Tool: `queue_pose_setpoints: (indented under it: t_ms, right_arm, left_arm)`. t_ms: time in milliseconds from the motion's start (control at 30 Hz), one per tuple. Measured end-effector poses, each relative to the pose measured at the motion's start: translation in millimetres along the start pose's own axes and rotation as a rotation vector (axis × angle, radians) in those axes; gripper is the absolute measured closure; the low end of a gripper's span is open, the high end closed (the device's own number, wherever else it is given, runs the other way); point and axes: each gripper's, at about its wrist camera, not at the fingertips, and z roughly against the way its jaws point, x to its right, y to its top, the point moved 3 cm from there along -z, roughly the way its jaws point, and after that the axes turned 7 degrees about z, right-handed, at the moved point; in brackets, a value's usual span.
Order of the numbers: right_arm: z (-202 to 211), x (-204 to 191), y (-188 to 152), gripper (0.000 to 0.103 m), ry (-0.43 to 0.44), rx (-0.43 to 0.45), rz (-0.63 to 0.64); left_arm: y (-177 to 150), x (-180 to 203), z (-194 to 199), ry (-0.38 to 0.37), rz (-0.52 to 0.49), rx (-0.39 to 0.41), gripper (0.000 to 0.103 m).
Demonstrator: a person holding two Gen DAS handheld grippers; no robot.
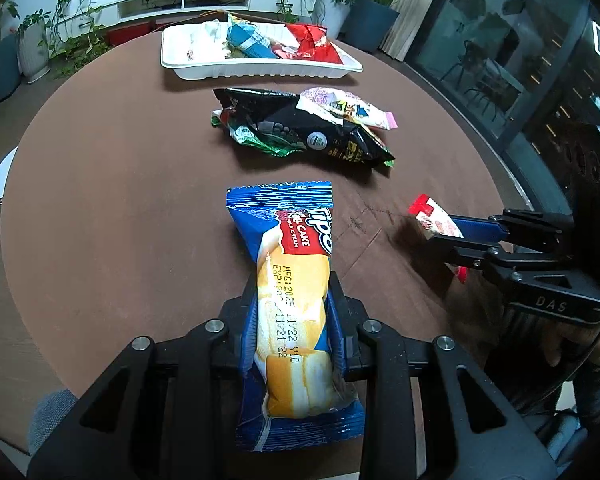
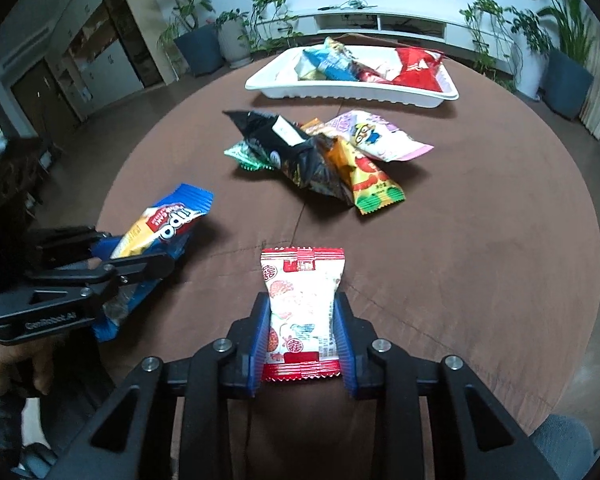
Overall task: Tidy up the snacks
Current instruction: 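Carry the Tipo packet to the tray with the left tool while the right tool carries the candy packet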
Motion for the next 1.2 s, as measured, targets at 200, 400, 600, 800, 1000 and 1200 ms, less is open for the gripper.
queue_pose_setpoints:
  t_ms: [200,400,600,800,1000,1200]
  right_arm:
    - [13,21,2,0.07,0.03,0.033,-0.083]
    - [27,58,11,0.07,0.024,0.076,-0.163]
    - [49,107,31,0.07,-0.02,0.136,-0.229]
    - [72,147,72,0.07,-0.081,0.209,-0.248]
    - [80,170,146,0.07,-0.088,0.289,-0.228]
    - [58,154,228,0.07,-0.063,0.341,-0.146]
  left_arm:
    - [11,-5,6,-0.023,0.028,0.015,0.076]
    - [40,-17,17,-0.031,0.056,0.05,0.076]
    - [90,-33,32,-0.008,0.058,0.109,0.076]
    - [160,-49,47,0.022,0.052,0.181,0.076]
    - [230,-49,46,0.049,0.014,0.218,0.076]
    - [287,-54,17,0.063,-0.001,0.198,0.076]
